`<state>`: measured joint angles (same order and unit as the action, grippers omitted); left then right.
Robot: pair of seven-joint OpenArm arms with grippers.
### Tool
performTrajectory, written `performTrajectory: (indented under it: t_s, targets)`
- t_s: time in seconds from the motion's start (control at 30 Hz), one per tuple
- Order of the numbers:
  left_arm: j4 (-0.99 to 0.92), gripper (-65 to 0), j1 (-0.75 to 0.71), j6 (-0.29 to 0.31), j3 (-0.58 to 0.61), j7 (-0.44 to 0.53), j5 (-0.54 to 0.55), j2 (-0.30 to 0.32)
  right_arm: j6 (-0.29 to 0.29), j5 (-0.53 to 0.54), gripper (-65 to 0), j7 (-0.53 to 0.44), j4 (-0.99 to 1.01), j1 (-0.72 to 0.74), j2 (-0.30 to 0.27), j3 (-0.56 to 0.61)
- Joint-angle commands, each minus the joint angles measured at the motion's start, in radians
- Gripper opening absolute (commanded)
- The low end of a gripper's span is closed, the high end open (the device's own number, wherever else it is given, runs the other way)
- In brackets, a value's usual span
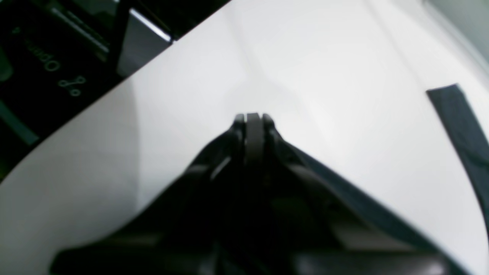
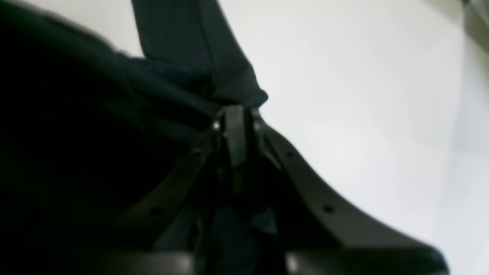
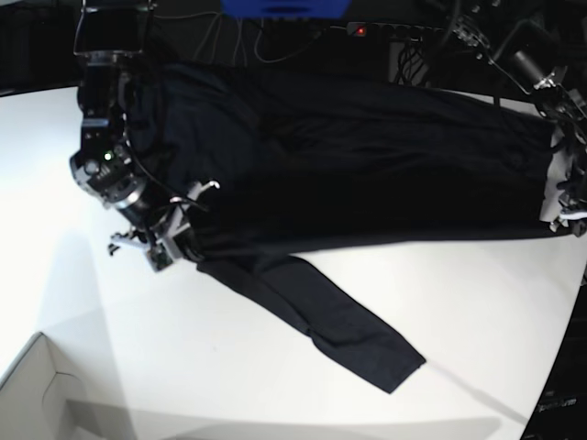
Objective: Layout the t-shirt on the table in an organized manner, then fold the t-shirt properly
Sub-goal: 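Swing the right gripper with the shirt edge over the shirt body, then return the right gripper toward the collar end, folding the shirt lengthwise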
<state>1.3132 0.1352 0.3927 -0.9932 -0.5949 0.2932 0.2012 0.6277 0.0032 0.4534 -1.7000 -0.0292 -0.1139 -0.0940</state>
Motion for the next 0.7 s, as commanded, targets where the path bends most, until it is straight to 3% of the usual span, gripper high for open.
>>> performTrajectory:
  t_s: [0.0, 0.3, 0.67]
  targets:
    - [0.033, -65.0, 0.002, 0.005, 0.0, 0.022, 0.014, 0.02, -0.006, 0.017, -65.0, -0.031, -0.041, 0.001, -0.005, -0.005]
    - [0.111, -65.0, -0.116, 0.005, 0.0, 0.02, 0.134, 0.022, -0.006, 0.017, -65.0, -0.037, -0.222, -0.18, -0.005, -0.005]
    - [0.134, -65.0, -0.208, 0.005, 0.0, 0.026, 0.197, 0.028, -0.006, 0.017, -65.0, -0.041, -0.332, -0.375, 0.0, -0.002]
